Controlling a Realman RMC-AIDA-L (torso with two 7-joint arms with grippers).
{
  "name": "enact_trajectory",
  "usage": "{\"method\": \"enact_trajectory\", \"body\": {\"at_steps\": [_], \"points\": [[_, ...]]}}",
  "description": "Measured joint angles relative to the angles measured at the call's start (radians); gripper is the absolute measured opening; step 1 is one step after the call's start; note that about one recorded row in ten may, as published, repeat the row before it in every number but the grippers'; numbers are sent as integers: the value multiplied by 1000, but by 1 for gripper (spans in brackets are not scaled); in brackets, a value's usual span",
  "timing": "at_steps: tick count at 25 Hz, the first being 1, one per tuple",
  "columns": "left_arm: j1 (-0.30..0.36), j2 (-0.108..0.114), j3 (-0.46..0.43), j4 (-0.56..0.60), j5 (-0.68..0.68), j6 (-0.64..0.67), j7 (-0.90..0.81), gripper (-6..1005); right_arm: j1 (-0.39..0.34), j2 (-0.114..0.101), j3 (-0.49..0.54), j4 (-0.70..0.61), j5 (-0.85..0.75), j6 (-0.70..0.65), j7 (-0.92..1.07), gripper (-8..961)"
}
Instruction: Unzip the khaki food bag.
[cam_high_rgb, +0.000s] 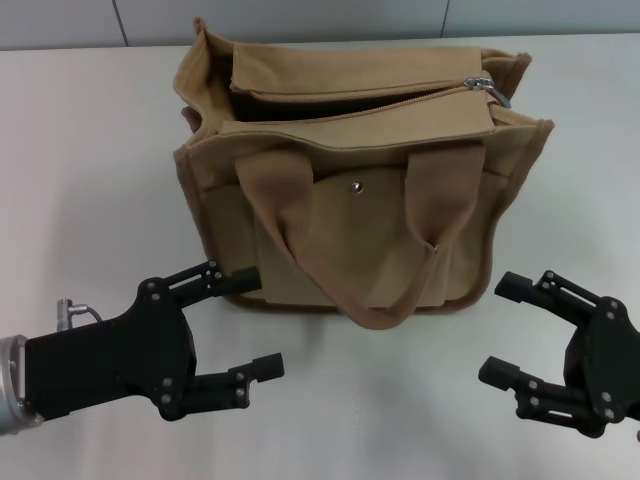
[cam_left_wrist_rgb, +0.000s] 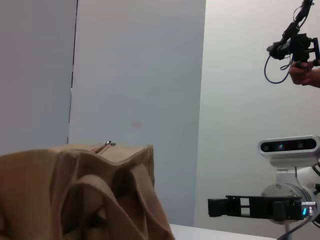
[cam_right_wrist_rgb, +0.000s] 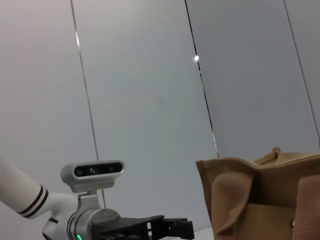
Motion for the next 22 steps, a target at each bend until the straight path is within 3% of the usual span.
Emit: {"method": "enact_trajectory", "body": {"at_steps": [10, 22], "points": [[2, -11, -57, -8, -3, -39, 5, 829, 9, -1, 0, 1, -2, 17, 0, 843], [6, -22, -49, -9, -1, -67, 30, 829, 19, -1, 4, -2, 3, 21, 0, 843]]}}
